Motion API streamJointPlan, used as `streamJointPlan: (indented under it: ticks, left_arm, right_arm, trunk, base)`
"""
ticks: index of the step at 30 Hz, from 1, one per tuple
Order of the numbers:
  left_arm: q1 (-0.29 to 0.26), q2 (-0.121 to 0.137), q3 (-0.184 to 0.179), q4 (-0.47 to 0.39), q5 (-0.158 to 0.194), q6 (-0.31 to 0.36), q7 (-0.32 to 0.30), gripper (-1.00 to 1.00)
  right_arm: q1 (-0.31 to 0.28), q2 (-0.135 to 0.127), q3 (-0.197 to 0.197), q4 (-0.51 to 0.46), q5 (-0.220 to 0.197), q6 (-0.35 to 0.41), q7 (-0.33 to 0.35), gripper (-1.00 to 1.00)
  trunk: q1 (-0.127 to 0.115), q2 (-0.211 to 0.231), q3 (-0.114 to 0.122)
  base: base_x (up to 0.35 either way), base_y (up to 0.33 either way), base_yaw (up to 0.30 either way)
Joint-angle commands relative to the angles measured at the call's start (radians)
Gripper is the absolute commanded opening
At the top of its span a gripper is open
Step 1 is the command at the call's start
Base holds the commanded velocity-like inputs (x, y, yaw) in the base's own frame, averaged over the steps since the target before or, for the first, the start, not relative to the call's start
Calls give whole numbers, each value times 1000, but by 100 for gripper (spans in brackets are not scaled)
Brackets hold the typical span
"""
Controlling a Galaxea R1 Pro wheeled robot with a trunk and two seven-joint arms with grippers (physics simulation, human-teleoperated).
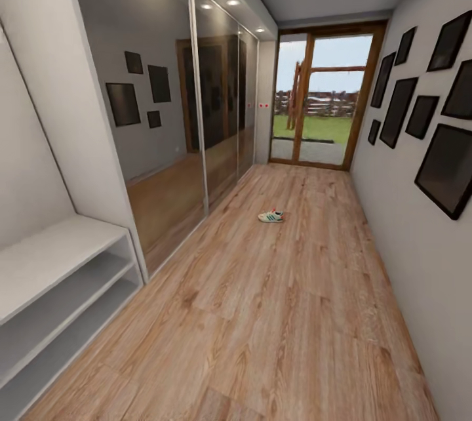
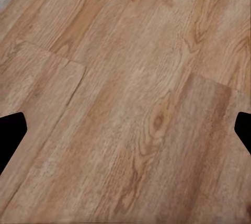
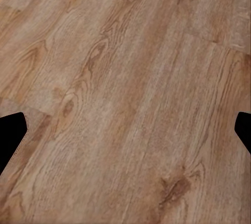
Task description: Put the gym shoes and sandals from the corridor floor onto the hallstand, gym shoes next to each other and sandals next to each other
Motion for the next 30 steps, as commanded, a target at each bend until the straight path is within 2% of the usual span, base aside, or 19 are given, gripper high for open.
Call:
streamJointPlan:
  ticks: [1,13,30]
  left_arm:
    - [-1,-1,1,1,3,-3,1,100]
    - [-2,4,2,1,5,-3,1,100]
    - [-3,0,1,3,7,-3,-1,100]
  right_arm:
    - [0,0,0,0,0,-3,-1,100]
    - [0,0,0,3,-2,-3,-1,100]
    - [0,13,0,5,-1,-1,-1,100]
  trunk:
    - [0,0,-2]
    - [0,0,-14]
    - [0,0,-32]
  base:
    - [0,0,243]
    - [-53,0,235]
    - [-279,-70,223]
